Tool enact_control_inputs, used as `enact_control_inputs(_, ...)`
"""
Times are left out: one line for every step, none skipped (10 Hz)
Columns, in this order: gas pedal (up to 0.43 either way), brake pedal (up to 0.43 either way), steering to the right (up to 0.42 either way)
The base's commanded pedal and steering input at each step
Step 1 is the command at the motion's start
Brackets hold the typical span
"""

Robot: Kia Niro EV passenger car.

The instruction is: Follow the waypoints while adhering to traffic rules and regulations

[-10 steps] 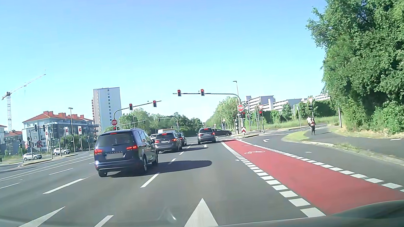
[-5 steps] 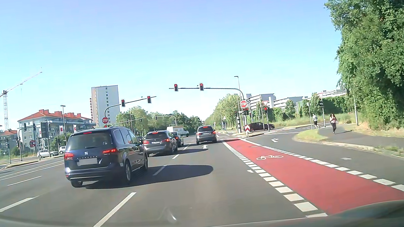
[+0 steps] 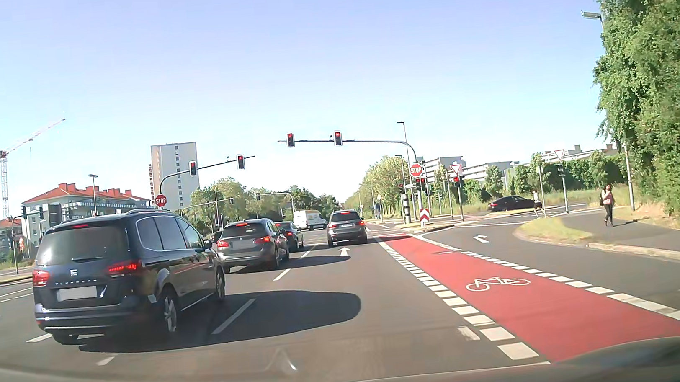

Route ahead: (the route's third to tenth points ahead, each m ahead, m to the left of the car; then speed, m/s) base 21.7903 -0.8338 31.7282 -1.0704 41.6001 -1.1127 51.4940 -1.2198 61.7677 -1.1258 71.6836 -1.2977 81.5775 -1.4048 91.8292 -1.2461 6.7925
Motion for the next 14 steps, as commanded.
enact_control_inputs(0.000, 0.220, 0.000)
enact_control_inputs(0.000, 0.220, 0.000)
enact_control_inputs(0.000, 0.220, 0.000)
enact_control_inputs(0.000, 0.220, 0.000)
enact_control_inputs(0.000, 0.226, 0.000)
enact_control_inputs(0.000, 0.226, 0.000)
enact_control_inputs(0.000, 0.220, 0.000)
enact_control_inputs(0.000, 0.226, 0.000)
enact_control_inputs(0.000, 0.220, -0.002)
enact_control_inputs(0.000, 0.213, -0.004)
enact_control_inputs(0.000, 0.213, -0.004)
enact_control_inputs(0.000, 0.213, -0.004)
enact_control_inputs(0.000, 0.213, -0.004)
enact_control_inputs(0.000, 0.213, -0.004)
